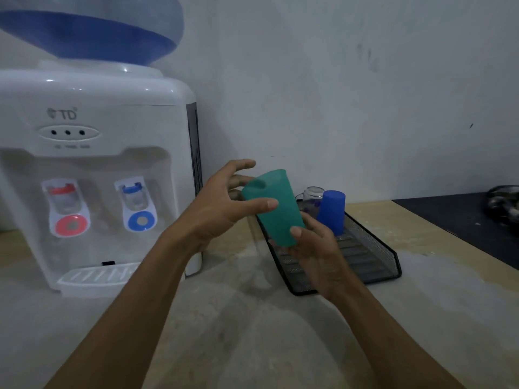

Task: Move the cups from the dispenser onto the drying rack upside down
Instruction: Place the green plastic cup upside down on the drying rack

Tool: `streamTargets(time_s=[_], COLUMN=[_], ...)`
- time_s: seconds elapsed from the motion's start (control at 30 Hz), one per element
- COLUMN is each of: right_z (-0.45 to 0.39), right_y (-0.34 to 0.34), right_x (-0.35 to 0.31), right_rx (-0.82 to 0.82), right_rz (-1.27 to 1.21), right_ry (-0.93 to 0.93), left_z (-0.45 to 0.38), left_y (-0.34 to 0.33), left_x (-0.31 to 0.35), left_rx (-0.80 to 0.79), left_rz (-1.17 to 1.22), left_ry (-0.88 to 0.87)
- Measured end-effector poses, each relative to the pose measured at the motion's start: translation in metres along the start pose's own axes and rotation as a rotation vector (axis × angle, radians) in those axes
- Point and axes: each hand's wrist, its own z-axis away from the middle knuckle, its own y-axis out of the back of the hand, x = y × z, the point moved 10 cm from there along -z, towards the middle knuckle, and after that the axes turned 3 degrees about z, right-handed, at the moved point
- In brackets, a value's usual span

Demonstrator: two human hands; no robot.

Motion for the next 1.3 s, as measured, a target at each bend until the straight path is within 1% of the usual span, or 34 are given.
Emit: streamTargets(time_s=[0.07,0.13,0.23,0.33,0.43,0.53,0.73,0.87,0.93,1.1,1.23,1.3], right_z=[0.001,0.001,0.0,-0.001,-0.003,-0.004,-0.002,0.002,0.003,0.011,0.013,0.013], right_y=[-0.003,-0.004,-0.005,-0.008,-0.008,-0.005,0.006,0.01,0.02,0.06,0.084,0.094], right_x=[0.001,0.0,-0.005,-0.012,-0.014,-0.015,-0.013,-0.012,-0.012,-0.016,-0.02,-0.021], right_rx=[-0.008,0.022,0.063,0.05,0.06,0.105,0.19,0.246,0.317,0.548,0.606,0.623], right_rz=[-0.081,-0.176,-0.318,-0.393,-0.377,-0.359,-0.299,-0.349,-0.409,-0.588,-0.515,-0.439], right_ry=[-0.031,-0.039,-0.017,0.018,0.039,0.064,0.074,0.047,0.052,0.088,0.11,0.12], left_z=[0.0,0.0,0.0,-0.001,-0.002,-0.001,0.003,0.003,0.002,0.004,0.01,0.015], left_y=[-0.002,-0.003,-0.001,-0.002,-0.008,-0.016,-0.03,-0.037,-0.034,-0.013,-0.006,-0.005], left_x=[-0.001,-0.002,-0.004,-0.016,-0.026,-0.032,-0.047,-0.053,-0.057,-0.093,-0.141,-0.16], left_rx=[-0.028,-0.037,0.012,0.057,0.053,0.026,-0.017,-0.041,-0.001,0.218,0.32,0.339], left_rz=[-0.04,-0.051,-0.04,0.035,0.18,0.26,0.165,0.107,0.09,0.123,0.118,0.05], left_ry=[0.004,0.009,0.016,0.088,0.177,0.241,0.319,0.322,0.303,0.323,0.391,0.407])
